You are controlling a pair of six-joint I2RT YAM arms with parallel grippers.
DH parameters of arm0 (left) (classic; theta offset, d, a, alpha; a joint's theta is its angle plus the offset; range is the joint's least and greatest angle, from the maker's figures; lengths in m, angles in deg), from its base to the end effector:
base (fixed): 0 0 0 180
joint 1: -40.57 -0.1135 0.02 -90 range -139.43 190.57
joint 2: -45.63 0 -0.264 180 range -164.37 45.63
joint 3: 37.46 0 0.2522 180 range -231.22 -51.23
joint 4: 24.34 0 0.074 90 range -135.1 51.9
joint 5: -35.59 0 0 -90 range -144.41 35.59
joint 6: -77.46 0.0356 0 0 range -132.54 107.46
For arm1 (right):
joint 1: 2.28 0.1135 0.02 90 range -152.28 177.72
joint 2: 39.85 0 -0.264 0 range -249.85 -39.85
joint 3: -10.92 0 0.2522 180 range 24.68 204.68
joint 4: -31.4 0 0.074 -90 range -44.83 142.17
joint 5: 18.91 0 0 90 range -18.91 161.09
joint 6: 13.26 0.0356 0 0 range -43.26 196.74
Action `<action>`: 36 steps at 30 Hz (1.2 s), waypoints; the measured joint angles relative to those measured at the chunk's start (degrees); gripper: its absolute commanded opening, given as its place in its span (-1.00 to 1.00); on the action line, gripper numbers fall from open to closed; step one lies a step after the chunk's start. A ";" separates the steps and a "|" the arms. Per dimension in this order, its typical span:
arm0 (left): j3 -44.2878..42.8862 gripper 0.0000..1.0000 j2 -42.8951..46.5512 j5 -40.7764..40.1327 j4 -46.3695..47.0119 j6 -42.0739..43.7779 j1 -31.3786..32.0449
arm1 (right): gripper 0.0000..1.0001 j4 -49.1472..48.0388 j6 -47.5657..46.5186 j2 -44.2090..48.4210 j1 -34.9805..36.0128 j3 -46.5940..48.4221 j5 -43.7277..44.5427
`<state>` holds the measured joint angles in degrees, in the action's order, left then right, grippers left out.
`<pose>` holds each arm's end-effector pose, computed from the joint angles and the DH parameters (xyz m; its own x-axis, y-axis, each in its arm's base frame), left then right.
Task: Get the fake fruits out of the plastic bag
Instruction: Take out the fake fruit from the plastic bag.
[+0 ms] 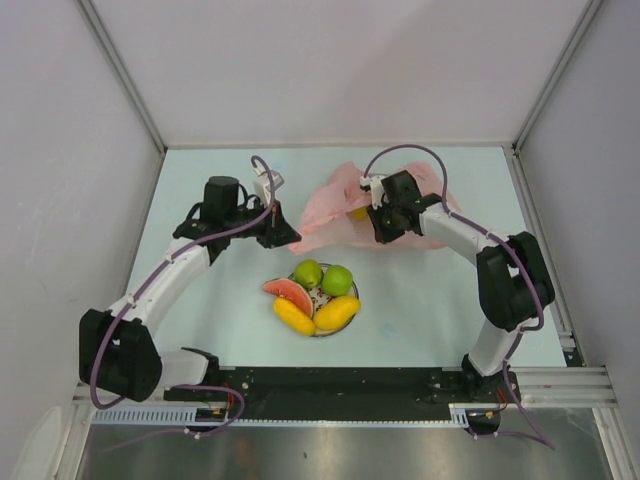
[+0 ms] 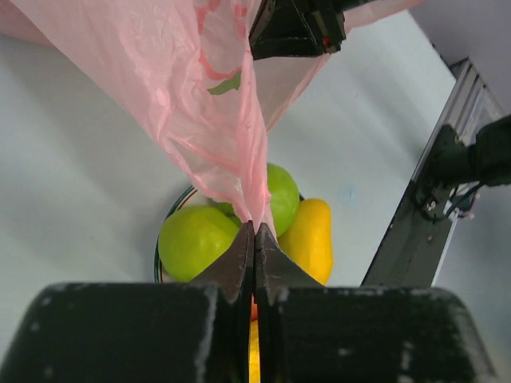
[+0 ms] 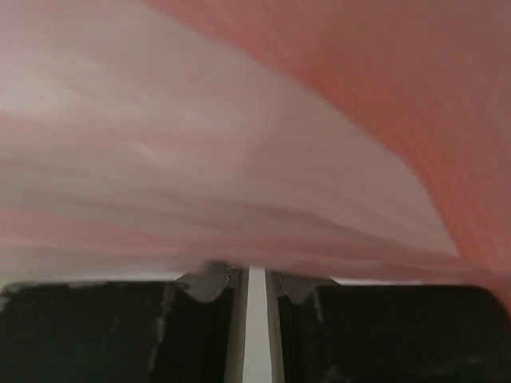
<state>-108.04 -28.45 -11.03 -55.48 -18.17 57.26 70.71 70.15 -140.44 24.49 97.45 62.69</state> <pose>0.2626 -0.1043 0.2952 -0.6154 0.1101 -0.7805 0.6930 0.5473 -0.4692 0.3354 0.1750 0.2241 -0.6517 -0.4559 -0.6062 -0.6022 0.7969 0.0480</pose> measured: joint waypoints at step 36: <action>-8.57 -1.00 -7.65 -1.75 -7.19 8.11 1.46 | -0.68 -8.00 25.33 -28.24 -9.92 25.53 -12.02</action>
<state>-116.61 -36.10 -12.78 -62.68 -10.06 58.72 62.71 95.48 -168.68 14.56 122.98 50.67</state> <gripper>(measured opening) 0.005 0.458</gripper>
